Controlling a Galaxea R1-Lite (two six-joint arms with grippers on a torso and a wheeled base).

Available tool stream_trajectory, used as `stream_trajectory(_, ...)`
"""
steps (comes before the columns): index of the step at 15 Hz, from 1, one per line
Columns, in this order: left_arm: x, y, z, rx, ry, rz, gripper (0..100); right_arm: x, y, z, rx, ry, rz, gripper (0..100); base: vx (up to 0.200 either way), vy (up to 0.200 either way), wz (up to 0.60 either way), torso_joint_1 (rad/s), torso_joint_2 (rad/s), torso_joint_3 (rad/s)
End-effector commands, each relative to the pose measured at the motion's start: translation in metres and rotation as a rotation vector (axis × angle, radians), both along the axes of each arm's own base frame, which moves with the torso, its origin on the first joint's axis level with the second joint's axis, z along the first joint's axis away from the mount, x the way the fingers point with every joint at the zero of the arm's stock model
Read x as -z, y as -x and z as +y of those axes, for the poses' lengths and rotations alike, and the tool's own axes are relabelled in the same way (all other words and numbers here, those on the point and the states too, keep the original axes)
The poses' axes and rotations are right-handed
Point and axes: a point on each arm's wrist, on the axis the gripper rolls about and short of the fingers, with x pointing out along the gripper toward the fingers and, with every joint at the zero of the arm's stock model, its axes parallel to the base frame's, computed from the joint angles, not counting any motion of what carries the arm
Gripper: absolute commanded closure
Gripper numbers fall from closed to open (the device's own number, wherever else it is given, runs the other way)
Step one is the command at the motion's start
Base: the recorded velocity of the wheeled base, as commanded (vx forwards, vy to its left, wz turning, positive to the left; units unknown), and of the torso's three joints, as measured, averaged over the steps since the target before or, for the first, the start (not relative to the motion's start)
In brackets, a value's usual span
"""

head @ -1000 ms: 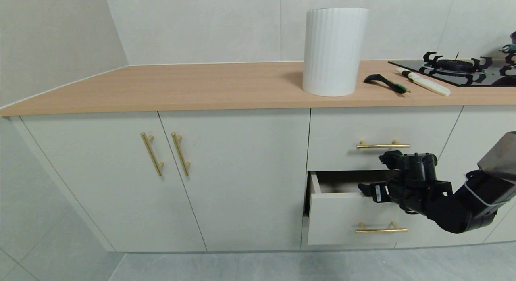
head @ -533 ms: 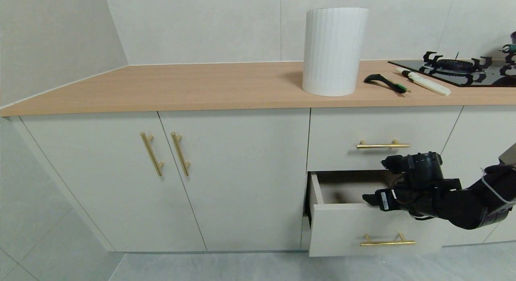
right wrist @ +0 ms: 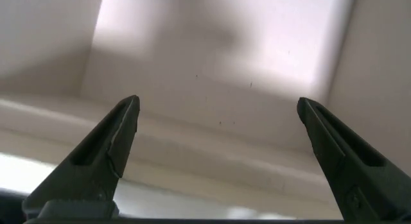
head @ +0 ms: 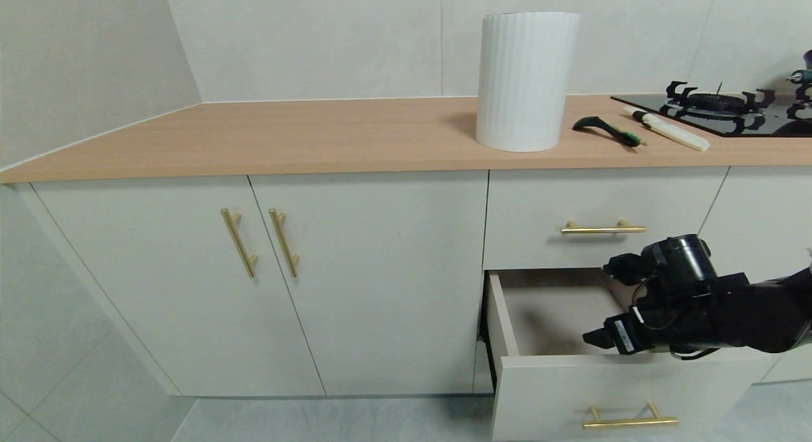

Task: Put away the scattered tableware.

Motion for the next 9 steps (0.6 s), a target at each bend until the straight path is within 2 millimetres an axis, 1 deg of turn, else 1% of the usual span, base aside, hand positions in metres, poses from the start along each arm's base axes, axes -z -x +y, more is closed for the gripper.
stream_trajectory(1,0.0,0.0,0.0,-0.001,0.0,0.001,0,-0.009,0.007,0.003,-0.021,0.005,0.002,0,0.0,0.0,0.0,0.0,0.0,0.0)
stream_trajectory(2,0.0,0.0,0.0,0.001,0.0,0.001,0,-0.011,0.011,0.005,-0.032,0.012,0.013,0,0.0,0.0,0.0,0.0,0.0,0.0)
stream_trajectory(4,0.0,0.0,0.0,0.001,0.0,0.001,0,-0.014,0.026,0.01,-0.084,0.05,0.098,0,0.0,0.0,0.0,0.0,0.0,0.0)
stream_trajectory(7,0.0,0.0,0.0,-0.001,0.0,0.001,0,-0.008,0.039,0.012,-0.14,0.111,0.21,0,0.0,0.0,0.0,0.0,0.0,0.0)
stream_trajectory(9,0.0,0.0,0.0,0.001,0.0,0.001,0,-0.01,0.044,0.013,-0.155,0.124,0.232,0,0.0,0.0,0.0,0.0,0.0,0.0)
